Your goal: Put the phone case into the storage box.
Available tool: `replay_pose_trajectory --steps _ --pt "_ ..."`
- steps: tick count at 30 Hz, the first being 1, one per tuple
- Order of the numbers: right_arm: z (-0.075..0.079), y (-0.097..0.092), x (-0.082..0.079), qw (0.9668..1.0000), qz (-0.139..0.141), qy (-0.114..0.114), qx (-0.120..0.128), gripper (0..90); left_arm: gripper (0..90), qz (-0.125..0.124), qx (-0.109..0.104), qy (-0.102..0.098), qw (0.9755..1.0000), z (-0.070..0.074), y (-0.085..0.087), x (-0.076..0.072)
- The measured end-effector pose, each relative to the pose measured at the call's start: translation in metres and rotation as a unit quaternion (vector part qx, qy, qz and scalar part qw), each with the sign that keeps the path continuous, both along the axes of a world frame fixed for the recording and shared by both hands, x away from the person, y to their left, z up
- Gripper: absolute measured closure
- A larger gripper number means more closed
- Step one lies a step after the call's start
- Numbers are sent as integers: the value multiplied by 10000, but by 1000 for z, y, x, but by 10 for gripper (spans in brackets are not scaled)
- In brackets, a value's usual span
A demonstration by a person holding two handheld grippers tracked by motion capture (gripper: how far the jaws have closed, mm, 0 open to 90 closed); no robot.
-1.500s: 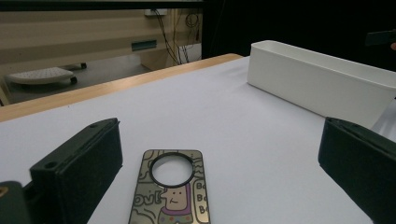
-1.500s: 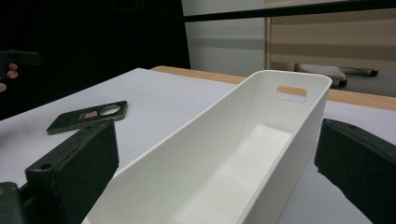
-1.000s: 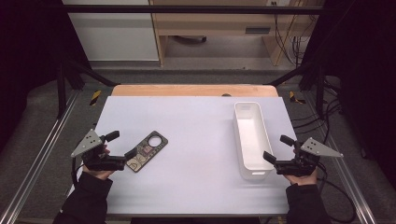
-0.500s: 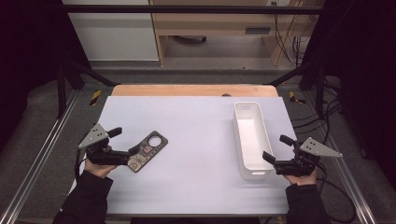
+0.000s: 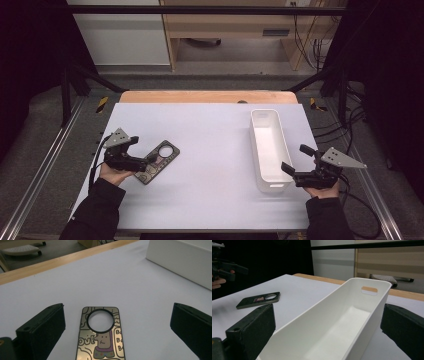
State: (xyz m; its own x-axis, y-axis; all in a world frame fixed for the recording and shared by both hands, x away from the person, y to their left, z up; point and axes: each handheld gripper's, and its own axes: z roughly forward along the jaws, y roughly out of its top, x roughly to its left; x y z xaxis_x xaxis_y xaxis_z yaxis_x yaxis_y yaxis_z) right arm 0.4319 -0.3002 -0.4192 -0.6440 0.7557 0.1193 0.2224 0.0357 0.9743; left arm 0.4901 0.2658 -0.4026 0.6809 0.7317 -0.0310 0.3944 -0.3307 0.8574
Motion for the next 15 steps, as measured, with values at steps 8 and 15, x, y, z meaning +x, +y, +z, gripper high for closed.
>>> replay_pose_trajectory --steps 8,15 --pt "0 0 0 10000 -2 10 -9 2 0 58 337 288 9990 -13 -9 14" --pt "0 0 0 10000 -3 15 -7 1 0 102 591 501 9969 -25 -13 22"
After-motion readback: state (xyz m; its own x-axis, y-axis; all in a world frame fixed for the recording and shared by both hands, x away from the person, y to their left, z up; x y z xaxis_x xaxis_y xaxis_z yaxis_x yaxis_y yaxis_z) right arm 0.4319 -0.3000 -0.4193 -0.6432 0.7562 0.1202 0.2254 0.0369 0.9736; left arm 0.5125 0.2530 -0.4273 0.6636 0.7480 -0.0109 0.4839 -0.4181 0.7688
